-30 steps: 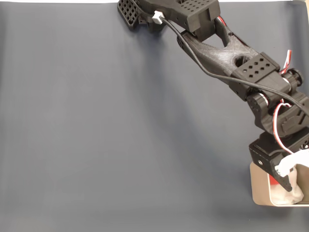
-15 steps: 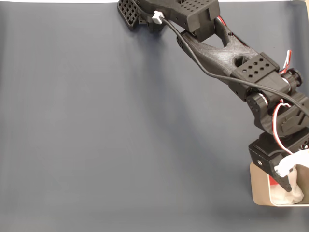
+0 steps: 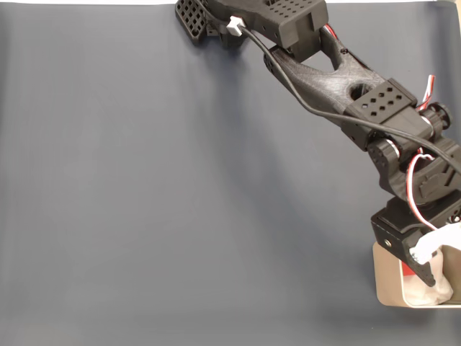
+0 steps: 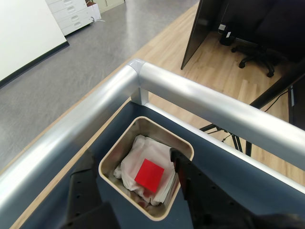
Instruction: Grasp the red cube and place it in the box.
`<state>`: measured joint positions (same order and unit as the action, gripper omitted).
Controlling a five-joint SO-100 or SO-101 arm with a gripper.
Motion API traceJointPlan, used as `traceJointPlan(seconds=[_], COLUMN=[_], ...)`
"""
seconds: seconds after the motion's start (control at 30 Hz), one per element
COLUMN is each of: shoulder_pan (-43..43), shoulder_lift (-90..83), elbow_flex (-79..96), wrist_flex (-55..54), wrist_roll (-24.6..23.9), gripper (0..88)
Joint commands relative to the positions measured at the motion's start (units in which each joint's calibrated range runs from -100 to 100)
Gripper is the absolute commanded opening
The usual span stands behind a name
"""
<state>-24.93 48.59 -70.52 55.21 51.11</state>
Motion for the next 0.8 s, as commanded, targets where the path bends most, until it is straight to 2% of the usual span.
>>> traceJointPlan(seconds=[0.0, 0.1, 0.13, 0.37, 0.53, 0.77], shoulder_pan=[0.5, 1.3, 1.9, 10.3, 17.0, 22.0], shoulder_lift=[-4.3, -7.4, -9.2, -25.5, -39.1, -67.7], elbow_flex=[0.0, 4.7, 7.6, 32.5, 49.3, 83.4], wrist_flex=[-1.2, -2.8, -3.7, -13.8, -16.9, -21.6], wrist_roll=[0.0, -0.3, -0.4, -0.1, -0.3, -0.9], gripper=[22.6, 2.3, 0.0, 0.0, 0.0, 0.0])
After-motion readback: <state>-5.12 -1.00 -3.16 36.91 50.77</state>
